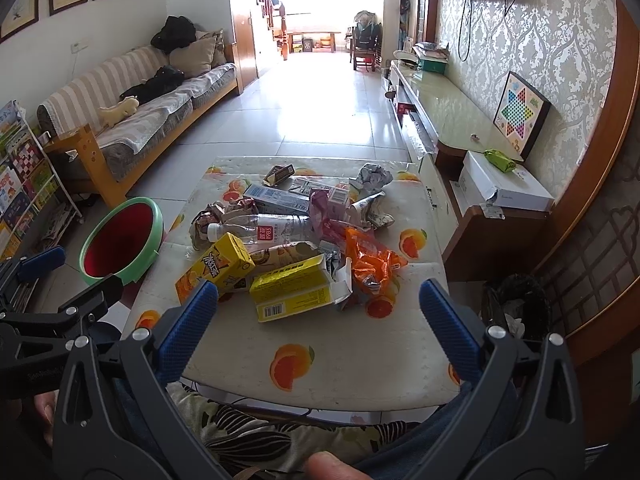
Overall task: Collect trash
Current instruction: 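Grasp the yellow iced-tea carton with the left tool while the right tool grasps the yellow box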
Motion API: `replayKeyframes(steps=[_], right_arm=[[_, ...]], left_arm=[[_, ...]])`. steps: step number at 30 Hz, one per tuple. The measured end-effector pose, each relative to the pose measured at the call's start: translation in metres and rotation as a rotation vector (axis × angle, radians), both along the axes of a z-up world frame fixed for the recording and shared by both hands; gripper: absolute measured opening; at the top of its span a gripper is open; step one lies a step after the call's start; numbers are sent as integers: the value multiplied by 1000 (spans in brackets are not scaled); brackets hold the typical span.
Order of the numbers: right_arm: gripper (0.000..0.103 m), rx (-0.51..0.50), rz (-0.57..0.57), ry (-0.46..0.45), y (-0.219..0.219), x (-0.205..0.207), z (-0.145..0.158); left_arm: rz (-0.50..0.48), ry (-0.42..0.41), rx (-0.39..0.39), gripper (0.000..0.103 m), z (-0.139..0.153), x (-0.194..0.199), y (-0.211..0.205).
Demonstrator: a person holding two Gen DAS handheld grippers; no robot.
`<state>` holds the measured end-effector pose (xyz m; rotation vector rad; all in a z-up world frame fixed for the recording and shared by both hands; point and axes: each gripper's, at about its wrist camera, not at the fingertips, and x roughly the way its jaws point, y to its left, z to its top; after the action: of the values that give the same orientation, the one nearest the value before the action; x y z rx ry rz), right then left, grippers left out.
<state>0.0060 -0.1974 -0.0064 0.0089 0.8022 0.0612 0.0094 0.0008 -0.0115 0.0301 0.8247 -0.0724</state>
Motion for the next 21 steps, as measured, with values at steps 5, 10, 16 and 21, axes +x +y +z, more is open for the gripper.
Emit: replayKeyframes(steps=[5,10,16,21], right_arm=[[100,15,-22,28,-13,6,-16],[100,21,-31,52,-24,17,-28],[100,45,-40,97,-34,34,-52],[100,83,-44,168,-38,47,-81]], left_arm=[[-11,31,-7,95,-15,8,3],[-7,44,0,95,-25,20,5],[-43,108,8,95,-55,47,4],[-114,160,60,95,-87,74,-4]])
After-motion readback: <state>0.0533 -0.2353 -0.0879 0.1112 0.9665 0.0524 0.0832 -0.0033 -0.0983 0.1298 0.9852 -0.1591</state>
